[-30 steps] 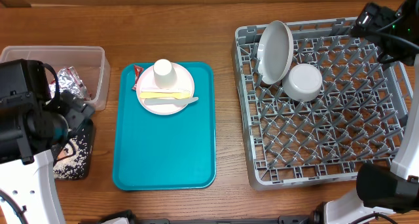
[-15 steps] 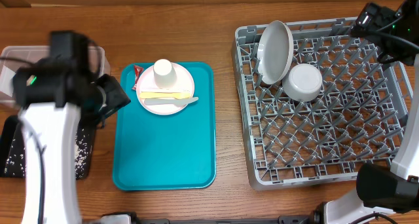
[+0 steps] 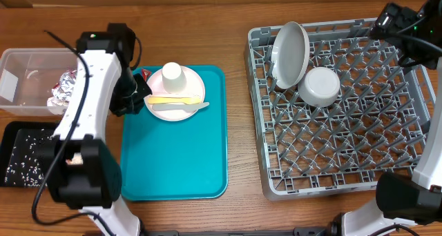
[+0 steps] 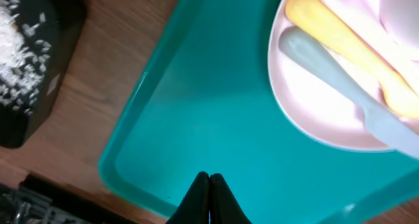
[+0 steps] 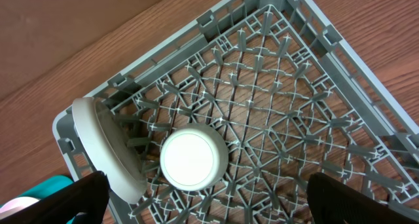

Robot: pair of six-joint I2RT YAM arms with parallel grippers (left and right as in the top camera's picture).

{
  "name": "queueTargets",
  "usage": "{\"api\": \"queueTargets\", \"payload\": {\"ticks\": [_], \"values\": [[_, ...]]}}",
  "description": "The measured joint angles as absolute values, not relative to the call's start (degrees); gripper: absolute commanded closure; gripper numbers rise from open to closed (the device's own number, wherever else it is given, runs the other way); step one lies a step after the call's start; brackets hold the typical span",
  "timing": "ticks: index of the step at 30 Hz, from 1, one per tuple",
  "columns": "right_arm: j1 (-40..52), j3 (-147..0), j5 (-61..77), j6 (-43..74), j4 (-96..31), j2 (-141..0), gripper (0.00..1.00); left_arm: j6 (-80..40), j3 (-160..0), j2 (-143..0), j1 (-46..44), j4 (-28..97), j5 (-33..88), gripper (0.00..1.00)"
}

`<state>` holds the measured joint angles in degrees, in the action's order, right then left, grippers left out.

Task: Sort waste into correct bins and load items into the dishwasher rack
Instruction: 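Move the left gripper to the red wrapper on the teal tray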

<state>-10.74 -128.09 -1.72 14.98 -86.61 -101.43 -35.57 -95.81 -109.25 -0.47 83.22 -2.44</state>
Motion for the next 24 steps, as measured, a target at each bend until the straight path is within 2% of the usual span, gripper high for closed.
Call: {"api": "queueTargets", "payload": {"ticks": [14,24], "values": [[-10.74,-128.07,-1.72,15.0,-86.59,-101.43,0.0,-34.24,-95.81,-116.88,-0.47,68.88,-6.55,0.96],[-10.74,-128.09,-1.72,15.0,-86.61,-101.43,0.0,-33.87,-95.81,-123.28,-0.47,65.73,-8.14,0.96]]}}
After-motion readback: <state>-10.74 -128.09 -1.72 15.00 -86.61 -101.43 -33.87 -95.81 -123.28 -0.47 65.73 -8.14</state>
